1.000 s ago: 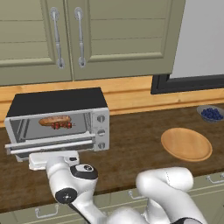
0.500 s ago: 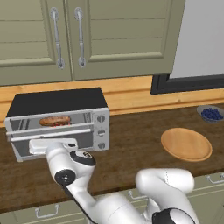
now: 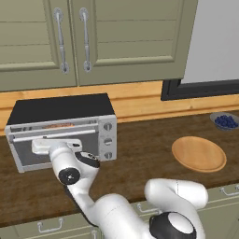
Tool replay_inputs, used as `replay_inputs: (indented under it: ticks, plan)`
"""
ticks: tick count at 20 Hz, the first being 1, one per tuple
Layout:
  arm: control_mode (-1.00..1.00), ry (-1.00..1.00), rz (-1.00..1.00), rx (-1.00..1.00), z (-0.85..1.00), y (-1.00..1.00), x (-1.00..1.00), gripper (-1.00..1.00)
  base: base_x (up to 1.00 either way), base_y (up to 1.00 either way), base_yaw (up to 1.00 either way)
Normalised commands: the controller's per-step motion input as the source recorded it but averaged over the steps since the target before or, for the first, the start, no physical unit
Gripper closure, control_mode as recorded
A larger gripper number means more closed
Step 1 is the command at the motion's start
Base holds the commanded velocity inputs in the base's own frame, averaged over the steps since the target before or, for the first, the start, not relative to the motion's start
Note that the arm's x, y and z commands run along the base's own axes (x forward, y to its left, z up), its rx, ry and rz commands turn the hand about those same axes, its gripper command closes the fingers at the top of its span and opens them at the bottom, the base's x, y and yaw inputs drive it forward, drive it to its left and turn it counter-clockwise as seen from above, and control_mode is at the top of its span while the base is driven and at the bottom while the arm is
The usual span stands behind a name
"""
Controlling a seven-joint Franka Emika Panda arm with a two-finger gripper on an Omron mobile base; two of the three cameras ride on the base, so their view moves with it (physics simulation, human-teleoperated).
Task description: Pick up the kebab skewer and baguette bread, and place them inside the toaster oven. Close the toaster oven door and start by setting the timer.
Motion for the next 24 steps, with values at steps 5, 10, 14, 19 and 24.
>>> replay_inputs:
  ticks: [5,10,14,19,24]
  plan:
    - [-1.00,0.00,0.00,0.00,0.04,0.00,0.29,-1.00,0.00,0.00,0.00]
    - [-1.00,0.00,0.00,0.00,0.03,0.00,0.26,-1.00,0.00,0.00,0.00]
    - [-1.00,0.00,0.00,0.00,0.00,0.00,0.23,-1.00,0.00,0.00,0.00]
    - [-1.00,0.00,0.00,0.00,0.00,0.00,0.11,-1.00,0.00,0.00,0.00]
    - [-1.00,0.00,0.00,0.00,0.05,0.00,-0.14,-1.00,0.00,0.00,0.00]
